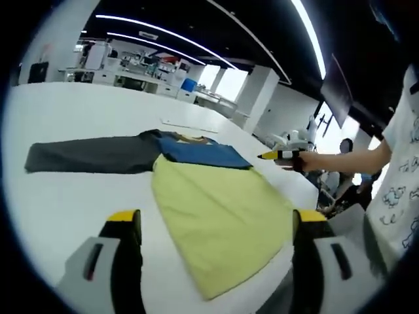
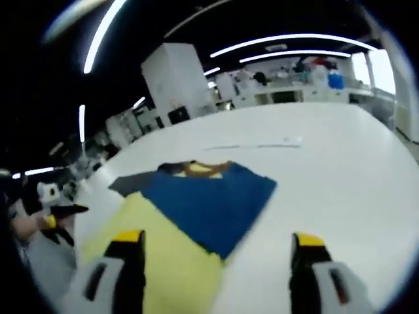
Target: Fold the garment on the visible template until the final outline fits inside the template.
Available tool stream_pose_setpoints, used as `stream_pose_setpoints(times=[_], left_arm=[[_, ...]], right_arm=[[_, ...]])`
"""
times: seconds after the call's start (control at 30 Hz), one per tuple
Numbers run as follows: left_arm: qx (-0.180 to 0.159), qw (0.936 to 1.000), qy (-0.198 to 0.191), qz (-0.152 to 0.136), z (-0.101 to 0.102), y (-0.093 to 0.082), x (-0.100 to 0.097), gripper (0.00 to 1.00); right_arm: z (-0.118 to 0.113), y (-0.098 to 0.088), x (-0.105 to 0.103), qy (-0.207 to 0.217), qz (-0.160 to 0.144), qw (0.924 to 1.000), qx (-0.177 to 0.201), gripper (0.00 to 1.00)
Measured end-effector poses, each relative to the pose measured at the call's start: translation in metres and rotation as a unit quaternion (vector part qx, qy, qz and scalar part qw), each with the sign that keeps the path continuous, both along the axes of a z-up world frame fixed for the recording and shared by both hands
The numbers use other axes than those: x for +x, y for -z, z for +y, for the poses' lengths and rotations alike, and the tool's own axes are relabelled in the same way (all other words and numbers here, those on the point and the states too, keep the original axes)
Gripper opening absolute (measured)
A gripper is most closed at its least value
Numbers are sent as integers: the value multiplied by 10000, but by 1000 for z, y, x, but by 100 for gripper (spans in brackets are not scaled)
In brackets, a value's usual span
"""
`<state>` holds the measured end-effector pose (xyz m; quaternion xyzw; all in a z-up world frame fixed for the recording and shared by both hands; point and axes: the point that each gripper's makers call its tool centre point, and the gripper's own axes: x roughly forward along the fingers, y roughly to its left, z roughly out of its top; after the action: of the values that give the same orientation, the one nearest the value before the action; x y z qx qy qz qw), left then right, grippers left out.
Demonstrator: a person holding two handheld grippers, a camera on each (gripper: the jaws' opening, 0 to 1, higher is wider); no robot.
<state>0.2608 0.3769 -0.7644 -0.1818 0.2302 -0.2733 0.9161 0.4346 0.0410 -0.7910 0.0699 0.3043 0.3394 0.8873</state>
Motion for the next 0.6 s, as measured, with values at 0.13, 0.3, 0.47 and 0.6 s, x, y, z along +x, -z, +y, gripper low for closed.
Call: stream_pose_setpoints(times=[0.13, 0.3, 0.47, 0.6], left_arm=[[-78, 9998, -183, -25, 19, -1, 11, 93], [-204, 9984, -510, -116, 50, -1, 28, 90], [-454, 9913, -1234, -11, 98, 9, 43, 88], [-509, 9837, -1722, -22, 133, 10, 51, 88]], right_arm=[[-3, -6, -13, 7, -51, 10000, 79, 99], [-1, -12, -28, -74, -137, 9999, 16, 99], [-5, -14, -33, 91, -75, 9997, 204, 99], [-6, -17, -39, 196, -46, 9993, 307, 99]])
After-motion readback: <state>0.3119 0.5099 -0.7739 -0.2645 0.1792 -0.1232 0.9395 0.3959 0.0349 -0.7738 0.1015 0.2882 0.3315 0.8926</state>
